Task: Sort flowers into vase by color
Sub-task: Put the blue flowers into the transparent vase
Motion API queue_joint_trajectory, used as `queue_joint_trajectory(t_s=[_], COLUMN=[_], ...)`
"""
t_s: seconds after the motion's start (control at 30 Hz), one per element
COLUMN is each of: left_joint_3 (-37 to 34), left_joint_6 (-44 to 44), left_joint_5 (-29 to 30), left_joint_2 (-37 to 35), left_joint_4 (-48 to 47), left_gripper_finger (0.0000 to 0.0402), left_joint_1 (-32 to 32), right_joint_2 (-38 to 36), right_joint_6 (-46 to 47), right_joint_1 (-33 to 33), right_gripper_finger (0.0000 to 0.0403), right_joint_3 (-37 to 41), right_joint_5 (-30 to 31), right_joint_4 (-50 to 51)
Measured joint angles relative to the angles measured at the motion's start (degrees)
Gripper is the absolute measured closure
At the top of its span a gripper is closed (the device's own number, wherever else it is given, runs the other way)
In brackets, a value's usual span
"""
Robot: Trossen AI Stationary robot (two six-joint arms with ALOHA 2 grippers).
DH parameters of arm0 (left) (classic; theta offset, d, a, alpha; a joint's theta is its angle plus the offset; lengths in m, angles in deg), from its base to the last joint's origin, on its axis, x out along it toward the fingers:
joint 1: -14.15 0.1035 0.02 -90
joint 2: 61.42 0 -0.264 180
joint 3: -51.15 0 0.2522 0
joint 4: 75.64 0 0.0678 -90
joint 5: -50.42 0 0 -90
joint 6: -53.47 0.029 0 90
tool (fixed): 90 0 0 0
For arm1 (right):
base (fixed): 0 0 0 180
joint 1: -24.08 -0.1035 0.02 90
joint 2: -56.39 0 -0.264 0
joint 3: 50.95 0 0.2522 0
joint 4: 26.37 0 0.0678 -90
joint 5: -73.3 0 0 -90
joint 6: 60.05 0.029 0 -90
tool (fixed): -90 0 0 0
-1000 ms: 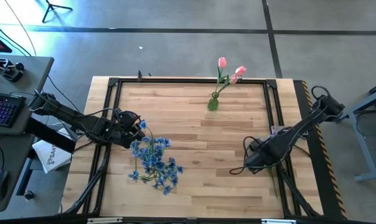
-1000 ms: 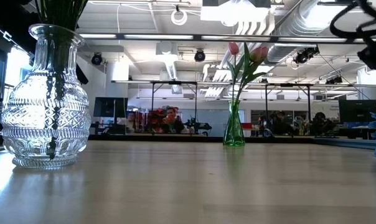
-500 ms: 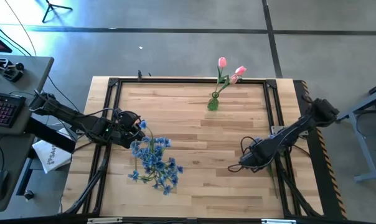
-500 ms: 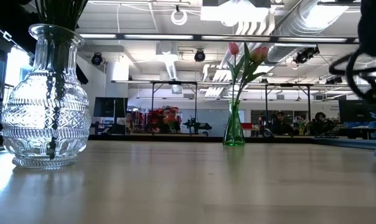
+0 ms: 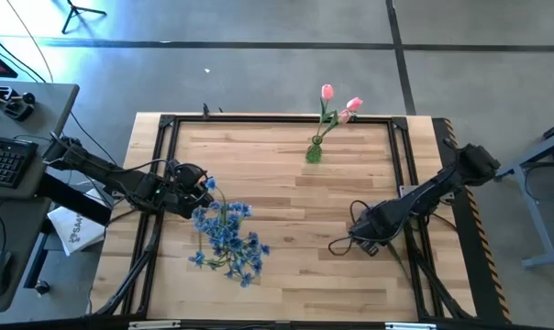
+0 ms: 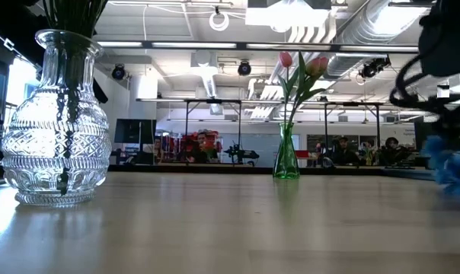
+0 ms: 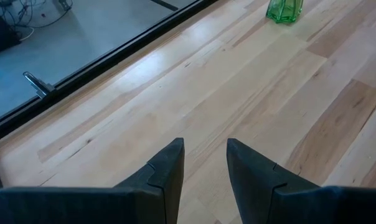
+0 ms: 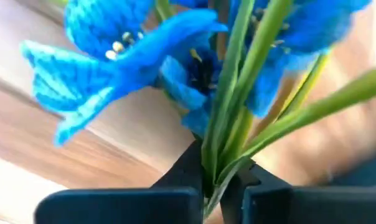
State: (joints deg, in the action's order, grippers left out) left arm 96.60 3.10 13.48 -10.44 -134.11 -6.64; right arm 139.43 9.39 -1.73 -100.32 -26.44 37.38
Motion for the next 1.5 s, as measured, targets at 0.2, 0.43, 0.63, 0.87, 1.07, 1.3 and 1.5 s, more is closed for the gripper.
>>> queue_joint_trajectory(t_s=[0.2,0.43,0.63,0.87,1.07,1.3,1.5], left_joint_3=[4.0,14.9,16.9,16.9,16.9,16.9,16.9], left_joint_6=[7.6,23.4,42.5,57.8,66.8,67.5,65.6], left_joint_5=[-0.1,1.9,4.2,-4.9,-12.8,-31.9,-43.7], left_joint_2=[-0.2,-0.2,0.1,5.5,12.3,14.8,15.1], left_joint_4=[-0.2,1.3,20.1,37.5,47.7,54.6,57.1], left_gripper_finger=[0.0291,0.0291,0.0291,0.0291,0.0291,0.0276,0.0234], left_joint_1=[-0.4,-3.1,-7.0,-6.6,-1.2,9.5,16.3], right_joint_2=[-0.7,-4.4,-6.2,-6.1,-6.1,-6.1,-6.1], right_joint_6=[-15.4,-53.9,-82.4,-98.9,-93.4,-84.9,-84.8], right_joint_1=[0.4,1.2,1.9,6.2,12.3,18.1,20.1], right_gripper_finger=[0.0377,0.0397,0.0397,0.0398,0.0398,0.0398,0.0398], right_joint_3=[-4.4,-4.4,-4.3,-4.3,-6.6,-11.5,-14.3], right_joint_5=[21.2,29.6,29.1,20.5,17.4,9.3,7.8], right_joint_4=[-21.5,-65.1,-93.9,-108.2,-107.8,-100.7,-96.1])
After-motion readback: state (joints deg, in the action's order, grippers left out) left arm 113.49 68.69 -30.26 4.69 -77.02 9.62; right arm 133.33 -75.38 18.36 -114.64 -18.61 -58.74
